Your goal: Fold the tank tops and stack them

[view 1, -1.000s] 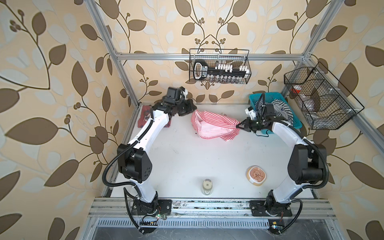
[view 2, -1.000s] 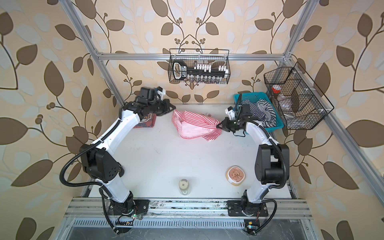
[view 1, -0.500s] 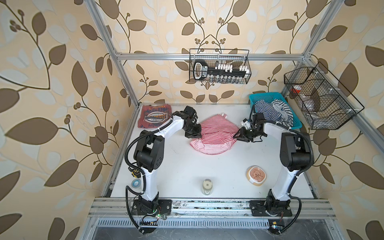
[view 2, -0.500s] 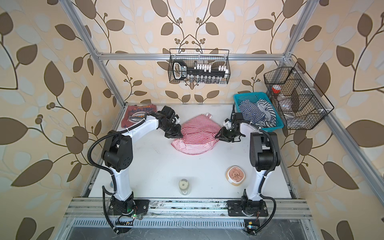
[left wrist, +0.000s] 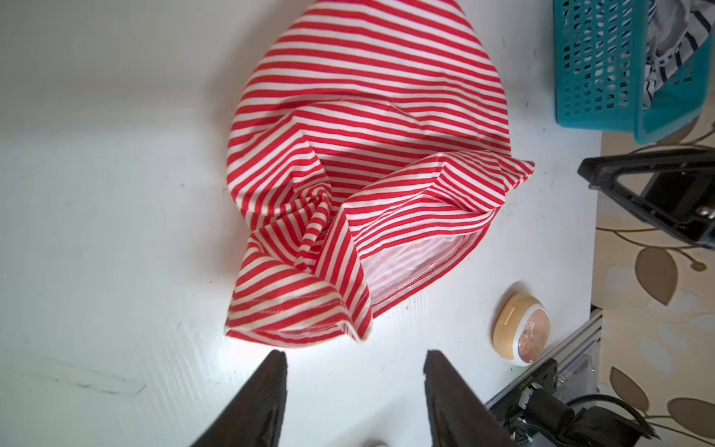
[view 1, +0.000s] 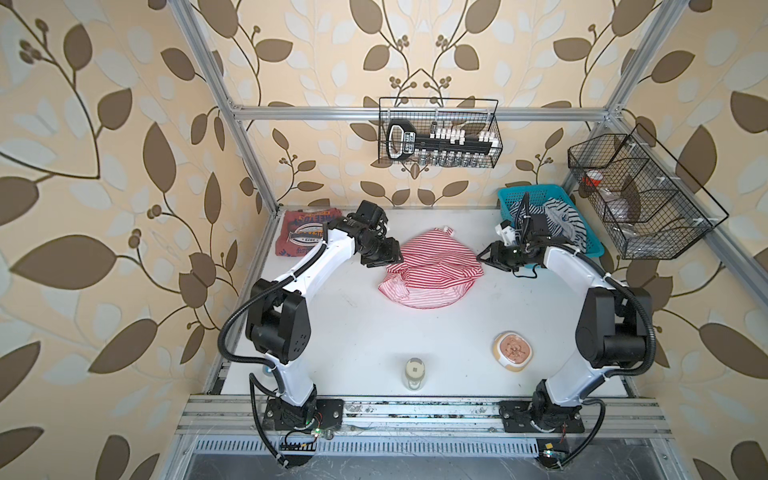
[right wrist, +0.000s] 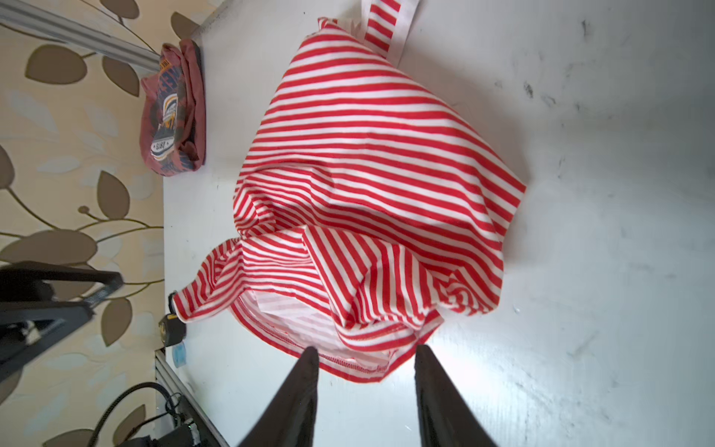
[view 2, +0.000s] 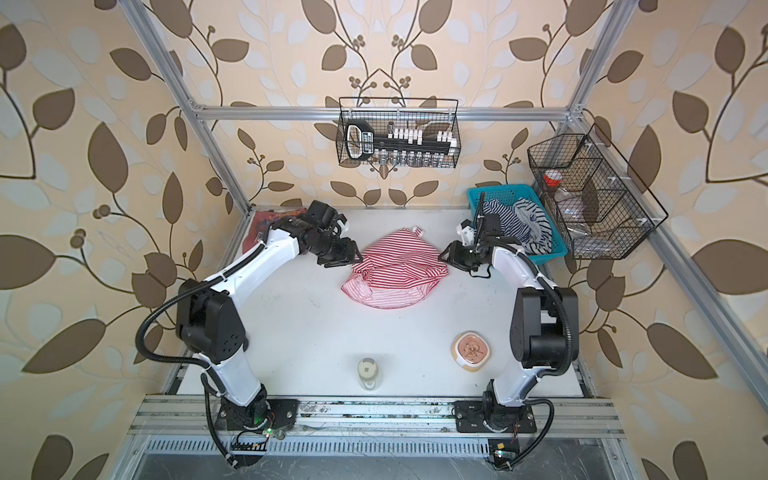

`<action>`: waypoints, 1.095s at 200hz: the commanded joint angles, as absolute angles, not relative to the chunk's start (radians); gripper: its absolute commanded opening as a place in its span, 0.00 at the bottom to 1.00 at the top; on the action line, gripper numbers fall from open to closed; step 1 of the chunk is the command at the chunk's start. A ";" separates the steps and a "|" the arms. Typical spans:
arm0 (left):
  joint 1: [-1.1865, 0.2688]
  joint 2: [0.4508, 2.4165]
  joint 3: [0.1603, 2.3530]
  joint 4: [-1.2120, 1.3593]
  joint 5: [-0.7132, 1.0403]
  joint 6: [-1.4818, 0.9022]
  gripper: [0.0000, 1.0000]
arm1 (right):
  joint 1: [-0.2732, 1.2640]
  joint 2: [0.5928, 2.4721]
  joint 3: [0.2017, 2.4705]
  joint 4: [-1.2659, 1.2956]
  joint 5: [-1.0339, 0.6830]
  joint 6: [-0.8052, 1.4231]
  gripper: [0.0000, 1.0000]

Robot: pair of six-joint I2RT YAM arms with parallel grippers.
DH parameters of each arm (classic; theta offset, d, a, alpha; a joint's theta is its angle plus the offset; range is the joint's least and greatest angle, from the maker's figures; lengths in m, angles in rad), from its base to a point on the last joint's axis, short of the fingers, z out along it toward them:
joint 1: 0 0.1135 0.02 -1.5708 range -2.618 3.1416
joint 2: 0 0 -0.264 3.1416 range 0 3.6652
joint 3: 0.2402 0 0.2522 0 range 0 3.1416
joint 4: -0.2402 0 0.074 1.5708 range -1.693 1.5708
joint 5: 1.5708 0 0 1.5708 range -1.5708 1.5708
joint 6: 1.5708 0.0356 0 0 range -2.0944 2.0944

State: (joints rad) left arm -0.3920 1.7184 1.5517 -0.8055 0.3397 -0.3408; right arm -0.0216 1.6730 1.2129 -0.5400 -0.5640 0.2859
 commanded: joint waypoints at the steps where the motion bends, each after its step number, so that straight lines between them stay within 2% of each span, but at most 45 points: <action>1: -0.389 1.663 1.468 -0.856 0.235 -0.354 0.60 | -0.012 1.645 1.119 -0.541 -0.552 0.271 0.28; 13: -0.382 1.668 1.425 -0.848 0.212 -0.385 0.59 | -0.012 1.638 1.077 -0.510 -0.557 0.280 0.23; 32: -0.363 1.671 1.355 -0.800 0.197 -0.453 0.59 | -0.015 1.652 1.033 -0.468 -0.576 0.299 0.23; 52: -0.336 1.662 1.288 -0.712 0.196 -0.531 0.59 | -0.023 1.669 0.993 -0.390 -0.614 0.344 0.30; 92: -0.302 1.653 1.229 -0.599 0.200 -0.641 0.59 | -0.031 1.698 0.970 -0.289 -0.633 0.424 0.33; 219: -0.280 1.762 1.189 -0.486 0.272 -0.707 0.63 | -0.028 1.770 0.986 -0.226 -0.611 0.479 0.33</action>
State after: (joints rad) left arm -0.2928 1.7599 1.1950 -0.5137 0.2554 -0.6888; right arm -0.0284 1.7615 0.9863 -0.2466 -0.6125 0.4702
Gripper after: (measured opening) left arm 0.624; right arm 0.324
